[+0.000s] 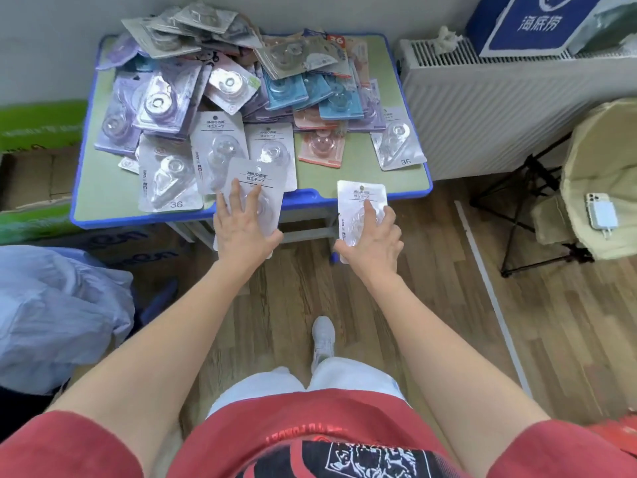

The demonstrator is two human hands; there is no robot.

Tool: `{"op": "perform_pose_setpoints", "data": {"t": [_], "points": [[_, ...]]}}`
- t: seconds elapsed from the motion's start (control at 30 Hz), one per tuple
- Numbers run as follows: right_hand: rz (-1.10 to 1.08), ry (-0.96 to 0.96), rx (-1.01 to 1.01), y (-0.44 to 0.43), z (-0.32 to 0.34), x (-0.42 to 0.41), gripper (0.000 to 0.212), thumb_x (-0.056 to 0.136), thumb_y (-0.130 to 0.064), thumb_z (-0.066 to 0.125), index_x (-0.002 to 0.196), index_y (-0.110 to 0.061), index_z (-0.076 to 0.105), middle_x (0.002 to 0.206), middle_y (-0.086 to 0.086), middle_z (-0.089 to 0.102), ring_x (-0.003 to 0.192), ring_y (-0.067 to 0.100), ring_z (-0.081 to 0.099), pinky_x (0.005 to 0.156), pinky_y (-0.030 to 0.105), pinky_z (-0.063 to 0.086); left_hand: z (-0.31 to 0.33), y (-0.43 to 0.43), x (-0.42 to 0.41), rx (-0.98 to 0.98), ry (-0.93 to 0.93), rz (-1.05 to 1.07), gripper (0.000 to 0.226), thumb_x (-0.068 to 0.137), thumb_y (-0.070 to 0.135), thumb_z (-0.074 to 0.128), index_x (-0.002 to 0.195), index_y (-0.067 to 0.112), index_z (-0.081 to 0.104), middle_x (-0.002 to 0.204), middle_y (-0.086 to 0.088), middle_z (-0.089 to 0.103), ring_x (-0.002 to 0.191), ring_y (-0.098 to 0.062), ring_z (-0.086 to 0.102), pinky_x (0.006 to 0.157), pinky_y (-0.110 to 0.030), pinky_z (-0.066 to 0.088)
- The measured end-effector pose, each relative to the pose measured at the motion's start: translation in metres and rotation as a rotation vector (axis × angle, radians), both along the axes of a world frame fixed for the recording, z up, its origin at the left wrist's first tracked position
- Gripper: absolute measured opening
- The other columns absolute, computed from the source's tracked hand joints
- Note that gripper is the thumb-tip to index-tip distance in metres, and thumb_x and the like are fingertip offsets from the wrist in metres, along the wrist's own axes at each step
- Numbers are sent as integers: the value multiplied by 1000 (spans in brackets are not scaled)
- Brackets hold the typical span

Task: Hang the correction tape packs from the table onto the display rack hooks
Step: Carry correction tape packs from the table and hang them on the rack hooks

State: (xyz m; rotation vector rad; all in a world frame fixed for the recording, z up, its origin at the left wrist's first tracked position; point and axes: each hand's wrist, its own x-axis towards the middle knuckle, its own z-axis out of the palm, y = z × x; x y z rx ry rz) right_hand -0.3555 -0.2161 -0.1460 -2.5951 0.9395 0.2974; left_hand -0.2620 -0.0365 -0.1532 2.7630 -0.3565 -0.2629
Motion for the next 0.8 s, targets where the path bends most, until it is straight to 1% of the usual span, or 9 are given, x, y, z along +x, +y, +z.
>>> {"op": "perform_pose_setpoints", "data": {"t": [0.13, 0.27, 0.4, 0.47, 0.53, 0.57, 0.63, 0.73, 0.8], "points": [[-106, -22, -6, 30, -3, -45, 86, 84, -48, 60, 151, -25, 11, 153, 12, 10, 128, 36, 29, 103, 44, 29, -5, 19, -26, -2, -3, -131, 77, 80, 32, 67, 146, 22, 28, 159, -10, 6, 144, -39, 6, 116, -47, 12], [-228, -81, -31, 56, -6, -102, 82, 84, -46, 61, 149, -25, 17, 151, 9, 16, 128, 33, 30, 103, 44, 30, -12, 26, -58, 24, -54, -303, 75, 75, 32, 69, 139, 17, 33, 152, -14, 20, 133, -46, 22, 111, -51, 24], [-377, -71, -29, 70, -6, -160, 83, 81, -42, 63, 150, -25, 20, 149, 8, 19, 125, 32, 32, 101, 43, 32, -13, 13, -102, -5, -30, -462, 74, 73, 30, 69, 138, 13, 37, 150, -17, 25, 130, -48, 27, 109, -52, 27], [-463, -63, -24, 73, -7, -190, 83, 80, -40, 64, 150, -25, 21, 147, 8, 20, 124, 33, 32, 99, 43, 33, -12, 2, -124, -20, -30, -538, 73, 70, 33, 64, 135, 11, 41, 147, -18, 31, 123, -49, 32, 104, -53, 32], [-554, -57, -22, 74, -7, -221, 83, 79, -40, 64, 150, -26, 23, 146, 7, 21, 124, 33, 32, 99, 42, 32, -9, -11, -146, -28, -39, -623, 73, 63, 37, 55, 130, 10, 45, 142, -16, 38, 115, -49, 38, 97, -52, 38], [-603, -58, -24, 75, -6, -238, 83, 78, -39, 65, 149, -26, 24, 145, 7, 22, 124, 33, 32, 99, 41, 32, -9, -18, -158, -31, -30, -665, 73, 62, 38, 54, 130, 11, 45, 141, -14, 38, 115, -48, 38, 95, -52, 40], [-697, -71, -36, 77, -4, -274, 81, 78, -38, 66, 148, -27, 27, 145, 7, 23, 124, 32, 33, 99, 40, 31, -7, -32, -185, -33, -7, -757, 71, 66, 37, 59, 131, 13, 44, 142, -11, 37, 119, -48, 36, 95, -53, 40], [-829, -93, -48, 84, 0, -331, 79, 78, -37, 67, 147, -28, 30, 143, 7, 25, 123, 32, 34, 97, 40, 33, -7, -50, -232, -42, 2, -894, 72, 72, 32, 70, 136, 14, 42, 148, -12, 32, 129, -48, 29, 105, -51, 33], [-910, -105, -66, 91, 2, -371, 77, 77, -36, 67, 146, -28, 32, 141, 8, 26, 121, 33, 35, 96, 40, 34, -6, -60, -269, -41, 1, -983, 74, 74, 32, 72, 139, 15, 39, 151, -12, 28, 134, -46, 25, 107, -49, 28]]}}
